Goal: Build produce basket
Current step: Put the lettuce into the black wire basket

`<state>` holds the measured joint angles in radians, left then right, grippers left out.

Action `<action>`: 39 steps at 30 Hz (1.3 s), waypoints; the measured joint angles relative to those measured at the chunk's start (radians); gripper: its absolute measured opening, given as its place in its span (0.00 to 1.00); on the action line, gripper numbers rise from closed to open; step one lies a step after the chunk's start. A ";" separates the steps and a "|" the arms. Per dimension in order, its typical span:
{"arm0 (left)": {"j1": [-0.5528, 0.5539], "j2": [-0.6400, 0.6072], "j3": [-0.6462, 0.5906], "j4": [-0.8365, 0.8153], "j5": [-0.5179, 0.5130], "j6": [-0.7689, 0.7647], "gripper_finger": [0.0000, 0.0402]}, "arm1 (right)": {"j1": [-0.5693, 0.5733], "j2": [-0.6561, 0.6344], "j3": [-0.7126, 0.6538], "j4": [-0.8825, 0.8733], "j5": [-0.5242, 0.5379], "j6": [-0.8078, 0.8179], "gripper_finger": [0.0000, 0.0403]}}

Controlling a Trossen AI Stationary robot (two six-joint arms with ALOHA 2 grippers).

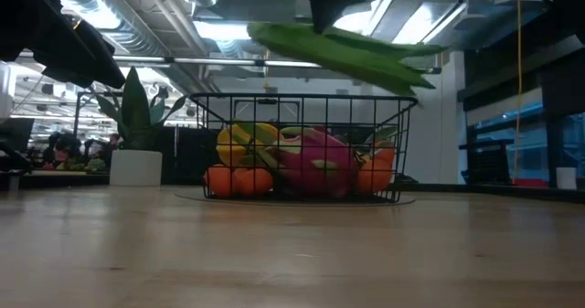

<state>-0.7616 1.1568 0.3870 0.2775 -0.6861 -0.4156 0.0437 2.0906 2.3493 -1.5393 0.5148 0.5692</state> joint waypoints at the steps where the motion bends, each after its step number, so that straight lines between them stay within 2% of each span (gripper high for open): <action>1: 0.000 0.000 0.000 0.000 0.000 0.000 0.42 | -0.006 0.008 0.000 0.011 -0.026 -0.003 0.00; 4: 0.000 0.000 0.000 0.000 0.000 0.000 0.42 | -0.021 0.041 0.000 0.031 -0.069 -0.026 0.00; 10: 0.000 0.000 0.000 0.000 0.000 0.000 0.42 | -0.041 0.096 0.000 0.028 -0.078 -0.028 0.00; 19: 0.000 0.000 0.000 0.000 0.000 0.000 0.42 | -0.056 0.162 0.000 0.031 -0.153 -0.054 0.00; 39: 0.000 0.000 0.000 0.000 0.000 0.000 0.42 | -0.099 0.224 0.000 0.080 -0.150 -0.049 0.00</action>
<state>-0.7620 1.1568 0.3870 0.2775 -0.6861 -0.4156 -0.0555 2.3150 2.3489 -1.4590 0.3650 0.5201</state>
